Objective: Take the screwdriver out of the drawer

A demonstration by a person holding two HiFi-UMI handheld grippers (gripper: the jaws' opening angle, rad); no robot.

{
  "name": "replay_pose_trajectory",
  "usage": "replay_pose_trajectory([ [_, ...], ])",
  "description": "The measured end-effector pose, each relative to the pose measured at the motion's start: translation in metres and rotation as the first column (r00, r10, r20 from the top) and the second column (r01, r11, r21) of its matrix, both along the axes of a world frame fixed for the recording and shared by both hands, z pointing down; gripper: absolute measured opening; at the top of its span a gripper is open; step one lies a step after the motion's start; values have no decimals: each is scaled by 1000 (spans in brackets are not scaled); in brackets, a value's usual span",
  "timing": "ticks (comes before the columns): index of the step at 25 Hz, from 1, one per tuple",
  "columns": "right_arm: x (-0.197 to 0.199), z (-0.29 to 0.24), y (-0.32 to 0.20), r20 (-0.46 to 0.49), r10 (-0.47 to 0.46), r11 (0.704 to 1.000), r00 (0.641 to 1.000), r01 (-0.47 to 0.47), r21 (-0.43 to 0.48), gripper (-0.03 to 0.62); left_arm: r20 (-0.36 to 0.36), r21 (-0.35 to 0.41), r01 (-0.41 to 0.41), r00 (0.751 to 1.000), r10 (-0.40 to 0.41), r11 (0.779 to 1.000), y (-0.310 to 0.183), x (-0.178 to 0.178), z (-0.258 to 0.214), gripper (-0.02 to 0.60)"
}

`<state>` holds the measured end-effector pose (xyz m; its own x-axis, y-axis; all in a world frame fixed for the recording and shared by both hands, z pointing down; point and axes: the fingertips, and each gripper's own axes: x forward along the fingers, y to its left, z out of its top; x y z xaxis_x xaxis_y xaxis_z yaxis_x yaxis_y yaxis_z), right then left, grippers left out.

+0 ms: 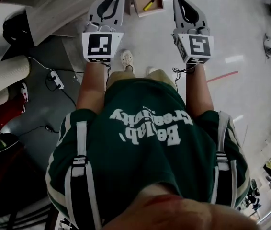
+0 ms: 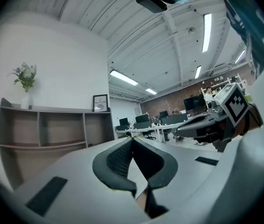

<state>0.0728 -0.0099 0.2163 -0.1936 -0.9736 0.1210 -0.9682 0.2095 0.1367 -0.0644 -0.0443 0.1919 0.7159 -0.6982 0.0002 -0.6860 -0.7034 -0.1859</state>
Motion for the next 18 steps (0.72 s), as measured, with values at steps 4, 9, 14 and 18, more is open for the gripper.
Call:
replay_pose_trajectory([
  [4,1,7,-27,1,69,998,998,-69,-10,35,18,41,-108,994,108,993,-28,12,1,18],
  [9,-1,27,-46,-7,143,989,990,-143,-31,35,-14,13,-155,988,155,988,-61,13,25,18],
  [14,1,56,-55,-9,166,983,986,-166,-78,35,0,10,-204,979,204,979,-75,21,54,18],
  [18,12,78,-68,-1,149,983,989,-149,-106,35,-31,-18,-182,983,181,983,-89,36,70,18],
])
